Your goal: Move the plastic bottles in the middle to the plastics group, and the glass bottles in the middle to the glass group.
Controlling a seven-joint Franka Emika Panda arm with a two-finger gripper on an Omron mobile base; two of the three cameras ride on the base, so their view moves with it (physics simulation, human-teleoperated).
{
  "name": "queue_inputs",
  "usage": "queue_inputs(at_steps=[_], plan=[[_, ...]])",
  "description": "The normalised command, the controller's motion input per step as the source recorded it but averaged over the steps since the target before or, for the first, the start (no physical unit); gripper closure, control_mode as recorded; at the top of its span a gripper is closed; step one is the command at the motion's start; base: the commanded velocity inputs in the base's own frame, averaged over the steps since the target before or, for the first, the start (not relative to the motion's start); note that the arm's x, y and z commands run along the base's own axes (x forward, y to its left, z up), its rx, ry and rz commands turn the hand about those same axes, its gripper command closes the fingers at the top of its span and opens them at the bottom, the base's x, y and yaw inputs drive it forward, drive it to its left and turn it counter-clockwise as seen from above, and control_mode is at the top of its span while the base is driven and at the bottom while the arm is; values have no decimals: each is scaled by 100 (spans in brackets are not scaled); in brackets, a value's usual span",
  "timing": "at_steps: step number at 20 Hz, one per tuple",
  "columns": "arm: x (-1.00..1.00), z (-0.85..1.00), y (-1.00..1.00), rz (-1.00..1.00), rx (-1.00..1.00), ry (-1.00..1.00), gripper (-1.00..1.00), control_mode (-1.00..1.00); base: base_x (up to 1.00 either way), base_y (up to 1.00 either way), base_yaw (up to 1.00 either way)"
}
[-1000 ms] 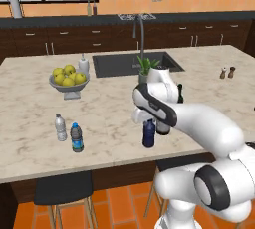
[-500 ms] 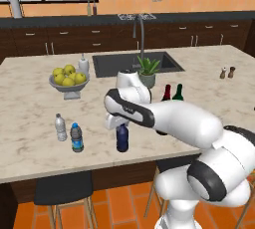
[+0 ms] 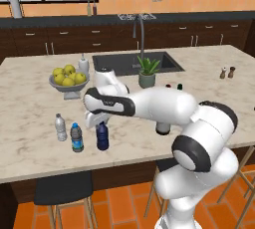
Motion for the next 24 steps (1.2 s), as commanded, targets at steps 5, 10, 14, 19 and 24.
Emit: queue_inputs(at_steps=[5,10,14,19,24], plan=[[21,-4,7,0,-3,0,100,-100,0,0,0],[14,-12,26,0,-3,0,100,-100,0,0,0],[2,-13,19,0,-1,0,100,-100,0,0,0],[8,-8,4,0,0,-2,100,-100,0,0,0],[10,-22,0,1,3,-4,100,-100,0,0,0]])
